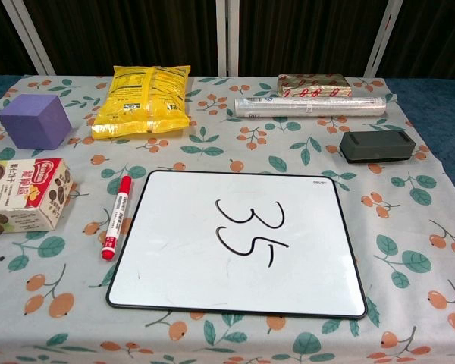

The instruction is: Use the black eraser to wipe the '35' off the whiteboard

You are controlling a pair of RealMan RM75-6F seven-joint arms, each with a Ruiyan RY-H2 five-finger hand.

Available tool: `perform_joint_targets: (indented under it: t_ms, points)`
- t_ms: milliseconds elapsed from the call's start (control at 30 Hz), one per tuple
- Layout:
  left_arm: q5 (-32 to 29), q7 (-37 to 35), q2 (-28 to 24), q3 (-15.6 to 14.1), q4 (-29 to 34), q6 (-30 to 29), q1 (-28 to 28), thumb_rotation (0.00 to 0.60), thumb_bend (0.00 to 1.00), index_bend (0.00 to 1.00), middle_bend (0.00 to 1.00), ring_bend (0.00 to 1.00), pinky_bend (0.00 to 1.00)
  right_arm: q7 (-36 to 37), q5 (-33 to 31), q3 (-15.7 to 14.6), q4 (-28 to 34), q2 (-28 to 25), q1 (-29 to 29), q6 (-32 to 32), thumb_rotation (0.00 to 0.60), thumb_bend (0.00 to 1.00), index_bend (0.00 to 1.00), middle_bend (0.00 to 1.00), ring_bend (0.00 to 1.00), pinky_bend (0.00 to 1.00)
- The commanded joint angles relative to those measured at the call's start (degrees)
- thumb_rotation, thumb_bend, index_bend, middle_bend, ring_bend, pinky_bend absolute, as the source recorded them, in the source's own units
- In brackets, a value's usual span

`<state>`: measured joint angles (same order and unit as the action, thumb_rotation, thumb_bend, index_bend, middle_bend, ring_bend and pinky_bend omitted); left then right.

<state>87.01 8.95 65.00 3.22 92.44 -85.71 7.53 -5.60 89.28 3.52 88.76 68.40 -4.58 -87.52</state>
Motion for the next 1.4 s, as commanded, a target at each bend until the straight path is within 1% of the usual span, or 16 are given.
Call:
perform_joint_targets:
  t_ms: [33, 500, 633, 733, 833, 933, 1033, 1133, 1233, 1400]
  points:
    - [0.0, 0.0, 0.0, 0.0, -0.1, 0.0, 0.0, 0.6, 0.0, 0.01, 0.03, 0.02, 0.14, -0.1, 0.0, 0.0, 0.1, 0.0, 0.0, 0.1, 0.6, 0.16, 0.0, 0.0, 0.0, 0.0]
    - [0.3, 0.3, -0.3, -0.2, 0.6, 0.1, 0.1, 0.6, 0.0, 0.01, 0.03, 0.02, 0.14, 0.1, -0.5, 0.0, 0.0, -0.1, -0.5, 1.1, 0.6, 0.16, 0.0, 0.0, 0.0, 0.0]
    - [0.5, 0.6, -0.4, -0.3, 0.9, 0.3, 0.2, 0.6, 0.0, 0.01, 0.03, 0.02, 0.14, -0.3, -1.5, 0.5, 0.3, -0.7, -1.5, 3.1, 0.6, 0.16, 0.0, 0.0, 0.0, 0.0]
    - [0.6, 0.8, -0.6, -0.3, 1.0, 0.4, 0.3, 0.6, 0.0, 0.01, 0.03, 0.02, 0.14, -0.8, -2.7, 1.6, 0.8, -1.8, -4.0, 7.0, 0.6, 0.16, 0.0, 0.0, 0.0, 0.0]
    - [0.5, 0.7, -0.6, -0.4, 1.1, 0.5, 0.3, 0.6, 0.0, 0.01, 0.03, 0.02, 0.14, -1.9, -5.2, 3.6, 0.7, -2.7, -7.8, 12.5, 0.6, 0.16, 0.0, 0.0, 0.0, 0.0]
    - [0.6, 0.4, -0.8, -0.7, 1.5, 0.9, 0.2, 0.6, 0.0, 0.01, 0.03, 0.02, 0.14, -2.8, -8.5, 5.7, -1.4, -2.2, -12.8, 20.0, 0.6, 0.16, 0.0, 0.0, 0.0, 0.0]
    - [0.8, 0.3, -0.8, -0.8, 1.6, 0.9, 0.3, 0.6, 0.0, 0.01, 0.03, 0.02, 0.14, 0.8, -10.0, 6.9, -6.1, 0.1, -17.4, 26.6, 0.6, 0.18, 0.0, 0.0, 0.0, 0.0]
    - [0.8, 0.4, -0.6, -0.8, 1.5, 1.2, 0.5, 0.6, 0.0, 0.01, 0.03, 0.02, 0.14, 1.2, -11.8, 7.1, -10.0, 1.9, -21.1, 32.8, 0.6, 0.18, 0.0, 0.0, 0.0, 0.0]
    - [0.4, 0.8, -0.4, -0.9, 1.2, 2.0, 0.7, 0.6, 0.0, 0.01, 0.03, 0.02, 0.14, -1.5, -13.3, 7.0, -11.9, 3.3, -23.9, 36.6, 0.6, 0.18, 0.0, 0.0, 0.0, 0.0]
    - [-0.2, 0.9, -0.1, -0.8, 0.9, 2.4, 0.8, 0.6, 0.0, 0.01, 0.03, 0.02, 0.14, -7.2, -16.2, 6.8, -12.6, 5.6, -27.2, 40.1, 0.6, 0.18, 0.0, 0.0, 0.0, 0.0]
